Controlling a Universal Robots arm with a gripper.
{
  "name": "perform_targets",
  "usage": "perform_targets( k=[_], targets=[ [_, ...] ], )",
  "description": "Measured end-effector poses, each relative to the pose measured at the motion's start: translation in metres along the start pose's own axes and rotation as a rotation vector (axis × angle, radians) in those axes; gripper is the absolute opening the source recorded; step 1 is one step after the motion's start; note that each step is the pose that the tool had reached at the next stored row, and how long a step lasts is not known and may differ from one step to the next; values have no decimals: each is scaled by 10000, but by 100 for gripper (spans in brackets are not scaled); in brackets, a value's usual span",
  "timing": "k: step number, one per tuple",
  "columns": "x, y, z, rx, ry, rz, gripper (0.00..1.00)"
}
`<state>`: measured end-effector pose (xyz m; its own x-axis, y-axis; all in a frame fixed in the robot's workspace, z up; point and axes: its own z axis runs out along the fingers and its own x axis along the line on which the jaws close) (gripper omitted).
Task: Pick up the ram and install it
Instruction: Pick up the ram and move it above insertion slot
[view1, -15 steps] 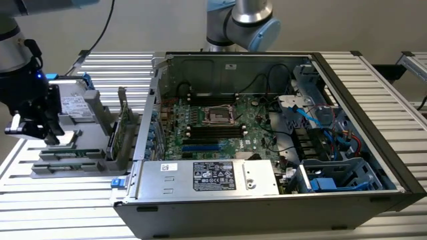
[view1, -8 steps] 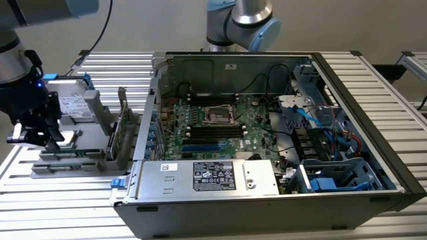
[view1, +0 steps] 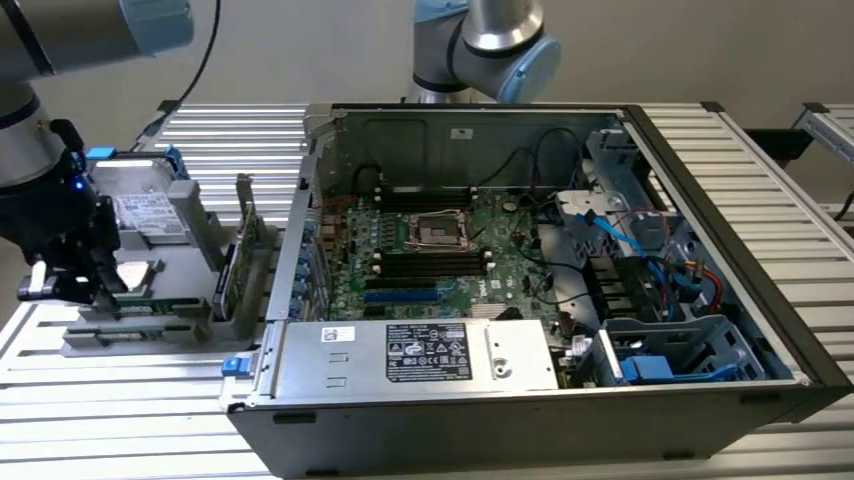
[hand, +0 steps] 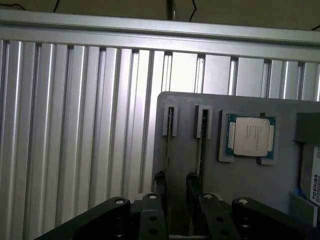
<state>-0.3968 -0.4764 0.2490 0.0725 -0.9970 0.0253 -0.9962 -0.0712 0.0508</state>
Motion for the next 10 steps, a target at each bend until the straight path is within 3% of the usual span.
perform_targets(
  k=[8, 10],
  targets=[
    [-5, 17, 147, 20, 18, -692, 31],
    [-4, -15, 180, 18, 23, -740, 31]
  ],
)
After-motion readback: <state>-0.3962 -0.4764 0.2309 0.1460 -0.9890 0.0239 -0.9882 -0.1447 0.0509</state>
